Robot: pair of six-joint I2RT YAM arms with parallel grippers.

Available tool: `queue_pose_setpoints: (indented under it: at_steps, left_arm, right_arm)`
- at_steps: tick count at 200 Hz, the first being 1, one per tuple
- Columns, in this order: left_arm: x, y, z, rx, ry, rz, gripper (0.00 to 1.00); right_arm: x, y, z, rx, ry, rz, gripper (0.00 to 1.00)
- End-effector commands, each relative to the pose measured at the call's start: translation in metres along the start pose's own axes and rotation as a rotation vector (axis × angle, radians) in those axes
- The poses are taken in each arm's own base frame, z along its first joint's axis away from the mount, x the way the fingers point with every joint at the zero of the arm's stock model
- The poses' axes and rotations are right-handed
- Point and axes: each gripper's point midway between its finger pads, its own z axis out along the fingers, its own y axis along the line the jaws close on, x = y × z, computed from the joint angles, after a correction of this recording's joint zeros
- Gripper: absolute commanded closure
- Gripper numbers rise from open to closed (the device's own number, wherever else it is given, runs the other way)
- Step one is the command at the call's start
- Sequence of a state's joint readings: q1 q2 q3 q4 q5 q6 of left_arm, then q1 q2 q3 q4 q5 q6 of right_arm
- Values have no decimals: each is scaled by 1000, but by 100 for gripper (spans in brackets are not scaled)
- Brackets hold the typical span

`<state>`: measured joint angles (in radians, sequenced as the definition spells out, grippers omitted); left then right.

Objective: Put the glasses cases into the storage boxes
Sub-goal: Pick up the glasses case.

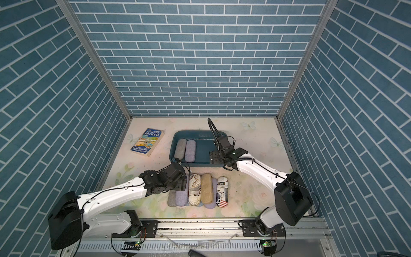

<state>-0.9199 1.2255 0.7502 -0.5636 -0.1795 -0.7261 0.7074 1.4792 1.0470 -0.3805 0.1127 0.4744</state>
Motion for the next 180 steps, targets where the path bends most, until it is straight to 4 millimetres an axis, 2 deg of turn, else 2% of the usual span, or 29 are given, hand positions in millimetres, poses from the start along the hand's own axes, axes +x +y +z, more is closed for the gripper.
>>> queue_pose_setpoints:
  at_steps: [1,66,101,141,180]
  left_arm:
    - [-2,-7,-2,8,6,0,18]
    - [1,-16,10,22,42,10,18]
    - [5,-14,15,0,63,22,19]
    - [8,-13,20,-11,77,27,30]
    - [2,-12,12,-9,51,18,37]
  right_arm:
    - [3,-4,1,6,-1,27,21]
    - [17,-9,8,2,18,53,21]
    - [21,-10,12,3,30,55,21]
    - [24,-11,15,2,38,59,21]
    - [24,-11,16,3,37,63,21]
